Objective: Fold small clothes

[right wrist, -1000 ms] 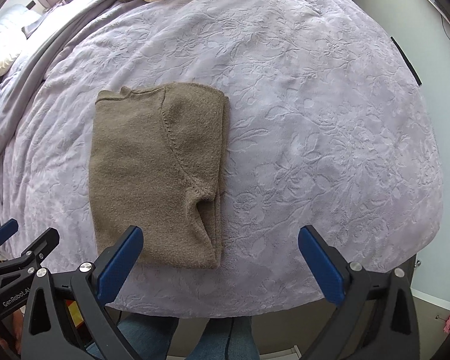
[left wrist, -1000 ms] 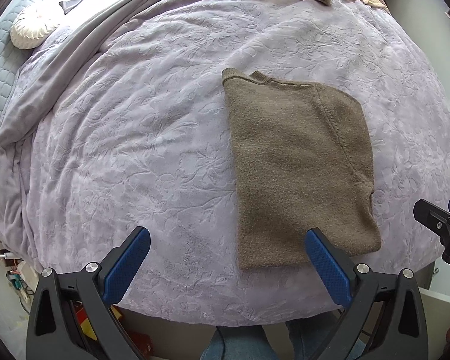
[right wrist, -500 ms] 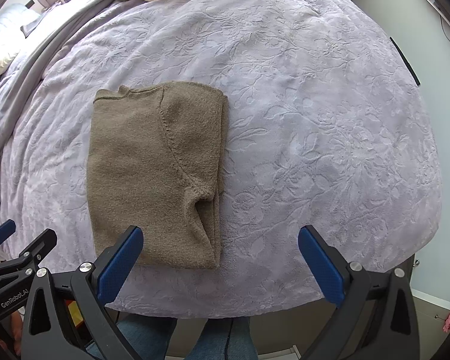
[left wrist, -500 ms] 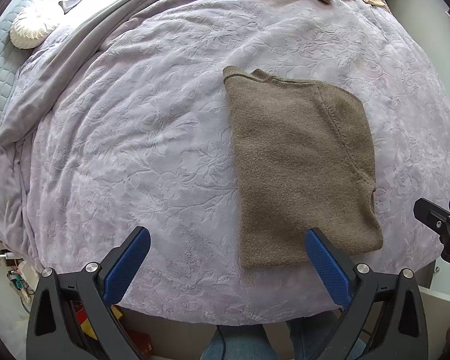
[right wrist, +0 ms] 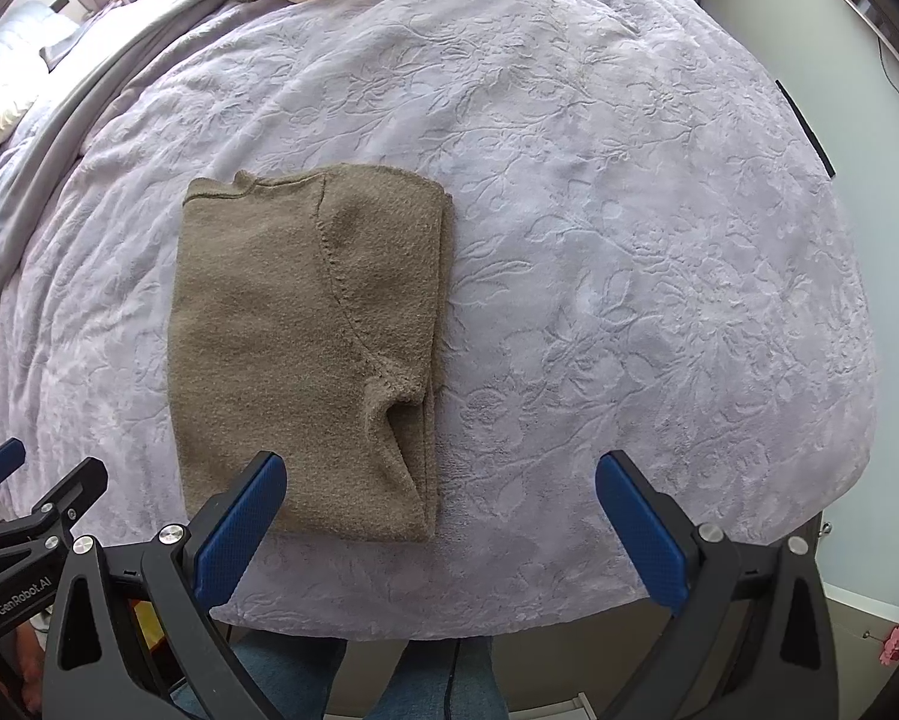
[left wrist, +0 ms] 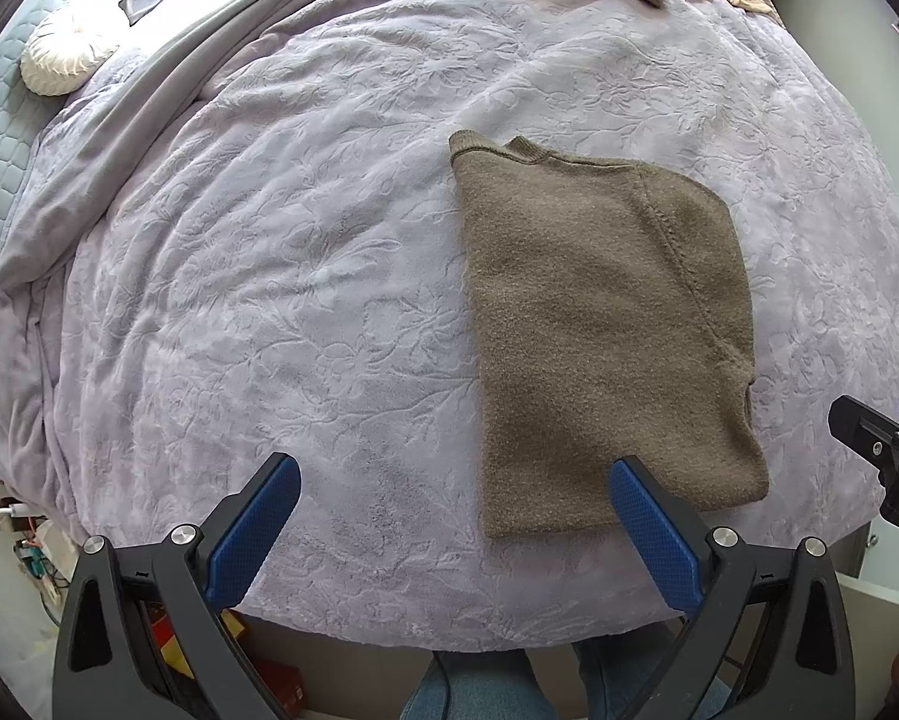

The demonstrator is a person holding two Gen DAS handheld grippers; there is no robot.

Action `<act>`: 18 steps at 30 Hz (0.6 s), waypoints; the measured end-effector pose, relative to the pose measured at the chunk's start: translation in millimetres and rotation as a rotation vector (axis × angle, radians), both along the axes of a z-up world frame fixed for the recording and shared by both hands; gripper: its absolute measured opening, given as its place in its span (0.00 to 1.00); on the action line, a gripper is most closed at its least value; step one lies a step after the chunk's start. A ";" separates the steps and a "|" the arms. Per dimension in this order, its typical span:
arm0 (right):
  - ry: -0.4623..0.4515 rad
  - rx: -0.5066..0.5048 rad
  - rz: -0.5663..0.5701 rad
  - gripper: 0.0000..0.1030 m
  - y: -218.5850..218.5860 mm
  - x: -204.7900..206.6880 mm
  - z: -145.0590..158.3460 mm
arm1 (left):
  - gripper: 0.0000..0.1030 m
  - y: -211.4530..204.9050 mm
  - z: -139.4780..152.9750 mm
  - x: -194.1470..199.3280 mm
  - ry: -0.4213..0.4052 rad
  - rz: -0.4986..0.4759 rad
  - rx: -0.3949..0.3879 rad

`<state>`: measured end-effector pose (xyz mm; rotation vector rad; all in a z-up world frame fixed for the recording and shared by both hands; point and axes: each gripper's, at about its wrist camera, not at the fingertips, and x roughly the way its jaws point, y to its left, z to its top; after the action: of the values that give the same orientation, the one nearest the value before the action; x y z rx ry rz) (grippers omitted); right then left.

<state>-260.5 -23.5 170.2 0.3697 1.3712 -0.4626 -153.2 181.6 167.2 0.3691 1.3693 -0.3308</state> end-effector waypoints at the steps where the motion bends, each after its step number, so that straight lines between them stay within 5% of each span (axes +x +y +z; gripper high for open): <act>1: 0.000 -0.001 0.002 1.00 -0.2 0.0 0.0 | 1.00 0.1 -0.2 0.1 0.001 0.000 0.000; 18: 0.005 -0.003 0.004 1.00 -2.5 2.1 -2.0 | 1.00 0.7 -1.8 1.8 0.002 0.002 0.001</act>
<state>-258.4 -26.1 168.2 0.3640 1.3758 -0.4627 -151.4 182.3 165.4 0.3677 1.3713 -0.3288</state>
